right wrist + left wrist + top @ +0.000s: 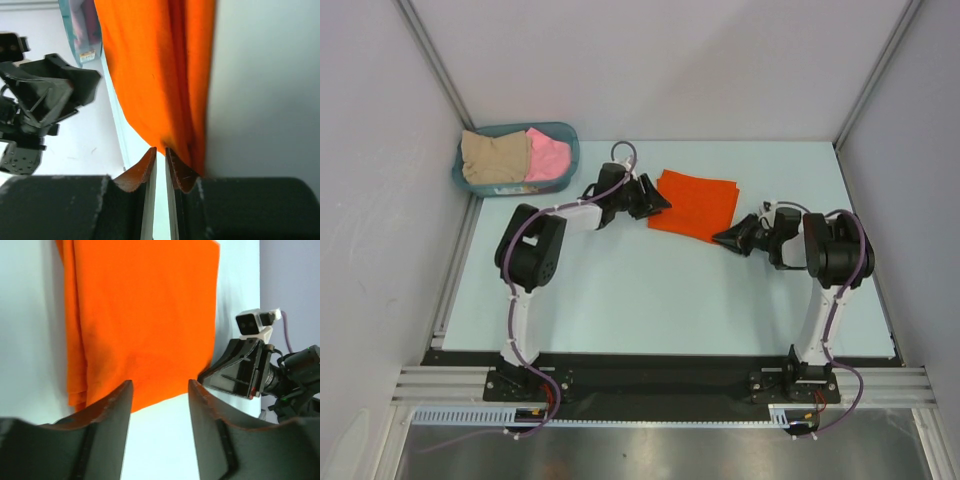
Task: Fold and stack the t-shirts
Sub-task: Fold the tshirt
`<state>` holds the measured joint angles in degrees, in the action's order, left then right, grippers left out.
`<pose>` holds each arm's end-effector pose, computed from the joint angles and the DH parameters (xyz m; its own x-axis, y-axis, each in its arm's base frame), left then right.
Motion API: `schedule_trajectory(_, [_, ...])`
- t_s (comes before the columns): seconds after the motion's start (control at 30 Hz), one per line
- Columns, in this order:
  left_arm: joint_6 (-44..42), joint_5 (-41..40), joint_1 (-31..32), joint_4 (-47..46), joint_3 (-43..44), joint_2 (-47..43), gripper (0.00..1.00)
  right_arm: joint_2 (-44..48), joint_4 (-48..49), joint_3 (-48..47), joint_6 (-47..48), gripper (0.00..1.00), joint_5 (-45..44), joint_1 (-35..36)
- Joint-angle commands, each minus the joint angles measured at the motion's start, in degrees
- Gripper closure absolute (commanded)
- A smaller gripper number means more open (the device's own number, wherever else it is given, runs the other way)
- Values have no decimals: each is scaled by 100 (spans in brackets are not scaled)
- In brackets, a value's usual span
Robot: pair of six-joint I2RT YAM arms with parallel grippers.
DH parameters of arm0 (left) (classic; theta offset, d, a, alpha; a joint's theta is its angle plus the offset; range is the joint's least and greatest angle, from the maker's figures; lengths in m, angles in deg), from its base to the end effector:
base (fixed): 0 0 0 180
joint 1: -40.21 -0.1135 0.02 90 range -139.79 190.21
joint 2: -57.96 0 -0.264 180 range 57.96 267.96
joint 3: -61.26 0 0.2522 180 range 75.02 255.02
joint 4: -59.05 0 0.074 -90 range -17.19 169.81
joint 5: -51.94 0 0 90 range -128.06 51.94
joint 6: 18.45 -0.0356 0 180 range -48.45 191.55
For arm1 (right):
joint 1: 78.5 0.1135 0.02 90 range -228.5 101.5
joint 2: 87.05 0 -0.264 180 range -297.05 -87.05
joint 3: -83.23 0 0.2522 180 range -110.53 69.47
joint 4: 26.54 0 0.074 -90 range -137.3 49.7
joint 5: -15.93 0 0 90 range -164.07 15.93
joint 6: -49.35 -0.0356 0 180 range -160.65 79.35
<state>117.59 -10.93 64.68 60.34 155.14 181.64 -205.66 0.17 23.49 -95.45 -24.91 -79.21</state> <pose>0.4263 -0.2118 0.1533 -0.8475 -0.3182 -0.4249 0.1643 0.6040 -0.7799 0.3595 0.0225 0.0776 -0.8235 0.5446 -0.1589 0.0704 0.3761 0.9239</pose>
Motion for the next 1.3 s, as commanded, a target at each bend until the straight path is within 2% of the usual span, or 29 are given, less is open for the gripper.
schedule_trajectory(0.0, [-692, -155, -266, 252, 144, -661, 44, 538, -248, 264, 662, 81, -196, -359])
schedule_trajectory(0.1, [-1412, -331, -302, 1034, 758, -407, 40, 1005, -1469, 186, 1453, 80, -704, -509])
schedule_trajectory(0.13, [-1657, -367, -302, 1193, 1038, -310, 34, 1363, -1941, 159, 1612, 78, -829, -492])
schedule_trajectory(0.2, [-1835, -323, -311, 1535, 1452, 155, 32, 1708, -2243, 115, 1919, 74, -1083, -448])
schedule_trajectory(0.27, [-2071, -463, -311, 2019, 2243, 515, 29, 2130, -2666, -34, 2096, 71, -1146, -351])
schedule_trajectory(0.43, [-2424, -595, -311, 2038, 3411, 1386, 27, 3009, -3106, 114, 2378, 67, -1252, -123])
schedule_trajectory(0.63, [-2469, -754, -364, 2126, 4642, 2264, 27, 3888, -2992, 703, 2334, 66, -980, 10])
schedule_trajectory(0.8, [-2249, -728, -425, 2353, 5267, 2670, 27, 4380, -2774, 1133, 2264, 66, -629, -17])
schedule_trajectory(1.1, [-1300, -323, -575, 2617, 5796, 3250, 27, 4302, -1614, 1600, 1588, 67, 198, -500])
schedule_trajectory(1.27, [-764, -315, -557, 2890, 5866, 3391, 29, 4468, -1357, 1802, 1403, 68, 383, -711])
